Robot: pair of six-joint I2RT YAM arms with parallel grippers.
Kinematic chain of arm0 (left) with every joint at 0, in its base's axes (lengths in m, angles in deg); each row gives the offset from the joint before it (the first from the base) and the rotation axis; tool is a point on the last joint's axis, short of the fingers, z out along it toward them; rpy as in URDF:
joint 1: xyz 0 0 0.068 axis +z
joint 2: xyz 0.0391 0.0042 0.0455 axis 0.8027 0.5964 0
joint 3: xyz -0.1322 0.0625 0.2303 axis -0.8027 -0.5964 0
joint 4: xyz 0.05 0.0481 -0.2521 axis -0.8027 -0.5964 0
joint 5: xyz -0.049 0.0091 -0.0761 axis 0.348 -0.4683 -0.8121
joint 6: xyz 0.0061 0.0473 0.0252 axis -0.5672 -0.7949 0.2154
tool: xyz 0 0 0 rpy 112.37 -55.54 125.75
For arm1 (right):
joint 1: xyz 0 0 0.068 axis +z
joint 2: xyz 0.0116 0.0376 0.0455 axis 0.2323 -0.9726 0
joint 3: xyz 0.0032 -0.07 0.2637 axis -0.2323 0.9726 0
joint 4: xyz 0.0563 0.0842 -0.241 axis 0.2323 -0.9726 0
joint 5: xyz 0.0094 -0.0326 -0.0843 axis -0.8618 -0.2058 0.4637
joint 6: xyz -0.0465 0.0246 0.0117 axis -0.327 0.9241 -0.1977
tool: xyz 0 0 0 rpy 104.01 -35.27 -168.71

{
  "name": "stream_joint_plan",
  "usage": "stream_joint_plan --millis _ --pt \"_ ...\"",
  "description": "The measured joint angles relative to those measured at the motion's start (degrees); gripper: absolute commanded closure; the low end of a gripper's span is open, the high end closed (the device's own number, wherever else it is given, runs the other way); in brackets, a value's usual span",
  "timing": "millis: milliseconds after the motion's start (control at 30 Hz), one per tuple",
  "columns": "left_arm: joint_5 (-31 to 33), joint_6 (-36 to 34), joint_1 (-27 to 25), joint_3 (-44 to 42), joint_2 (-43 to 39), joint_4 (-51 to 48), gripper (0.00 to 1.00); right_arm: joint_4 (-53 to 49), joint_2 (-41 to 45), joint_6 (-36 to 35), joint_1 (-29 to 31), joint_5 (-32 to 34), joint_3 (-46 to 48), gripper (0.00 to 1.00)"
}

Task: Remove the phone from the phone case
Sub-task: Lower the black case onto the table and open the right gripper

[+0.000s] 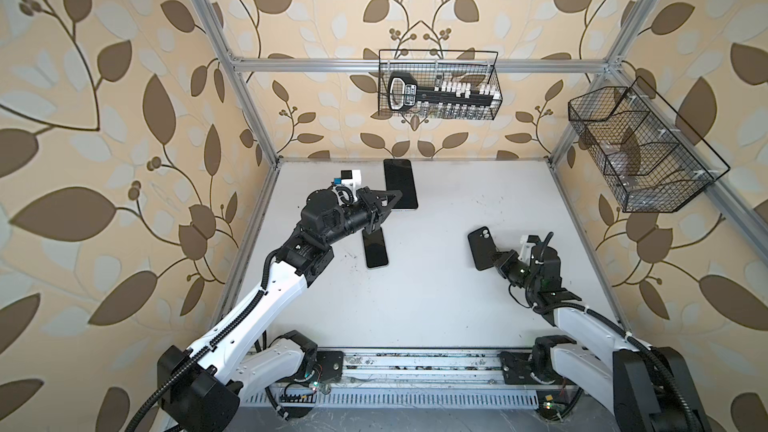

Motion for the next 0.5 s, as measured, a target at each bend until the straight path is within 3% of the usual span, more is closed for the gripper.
stream_joint_plan --millis 500 --pt "-4.04 0.15 5.38 -2.36 -1.31 2.16 1.00 -1.29 -0.11 -3.06 -2.36 1.36 1.99 0.68"
